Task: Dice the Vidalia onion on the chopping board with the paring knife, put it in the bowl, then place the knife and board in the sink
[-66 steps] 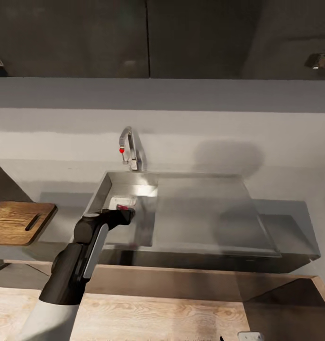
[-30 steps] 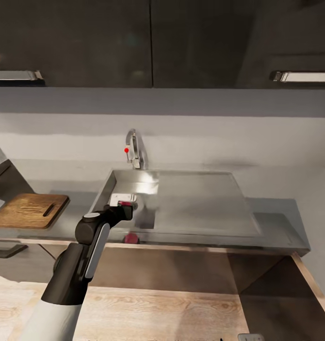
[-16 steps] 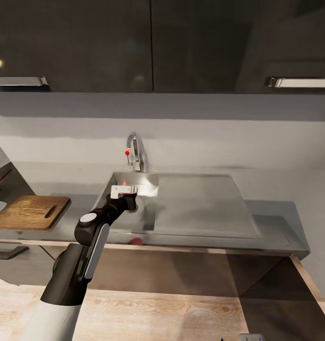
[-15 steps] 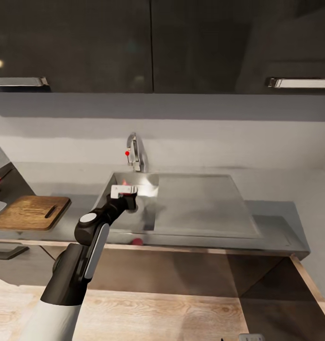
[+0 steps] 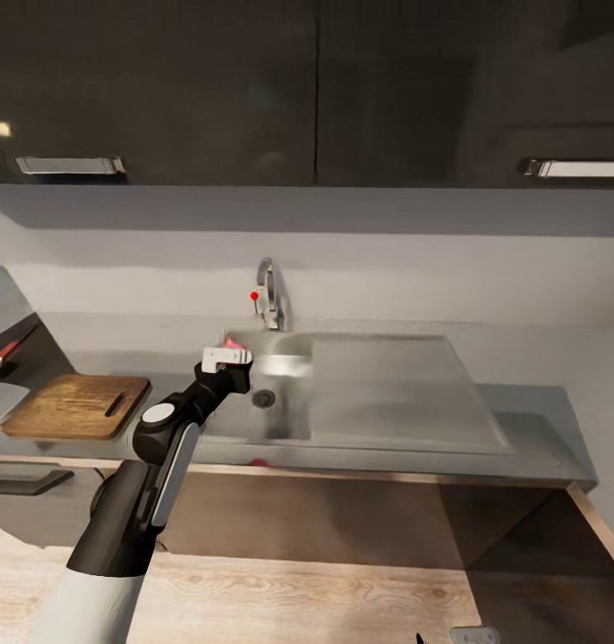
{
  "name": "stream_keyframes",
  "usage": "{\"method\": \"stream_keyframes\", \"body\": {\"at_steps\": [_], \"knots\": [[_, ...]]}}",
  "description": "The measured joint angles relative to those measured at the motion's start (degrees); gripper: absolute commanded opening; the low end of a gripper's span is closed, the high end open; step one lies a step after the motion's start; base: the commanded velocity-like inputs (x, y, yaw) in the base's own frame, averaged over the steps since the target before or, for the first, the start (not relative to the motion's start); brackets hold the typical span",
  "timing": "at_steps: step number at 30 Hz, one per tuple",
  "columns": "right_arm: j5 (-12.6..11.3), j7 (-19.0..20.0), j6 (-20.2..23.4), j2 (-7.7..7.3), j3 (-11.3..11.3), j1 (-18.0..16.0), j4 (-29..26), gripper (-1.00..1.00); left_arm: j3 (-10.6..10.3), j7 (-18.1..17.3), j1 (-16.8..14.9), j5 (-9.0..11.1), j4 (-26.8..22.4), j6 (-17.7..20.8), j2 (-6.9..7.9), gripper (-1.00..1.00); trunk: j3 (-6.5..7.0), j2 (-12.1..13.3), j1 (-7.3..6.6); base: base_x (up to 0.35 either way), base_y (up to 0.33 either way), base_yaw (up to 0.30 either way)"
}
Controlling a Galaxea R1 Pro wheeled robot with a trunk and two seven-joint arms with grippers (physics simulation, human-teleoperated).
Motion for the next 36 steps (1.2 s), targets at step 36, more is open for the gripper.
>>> {"method": "stream_keyframes", "body": {"at_steps": [36], "knots": [[0.0,0.1,-0.1,-0.07,-0.1,0.0,0.0,1.00,-0.4,0.1,0.3,0.1,0.3,0.4,0.08,-1.00,1.41,0.0,0.00,0.000,0.307,0.000]]}}
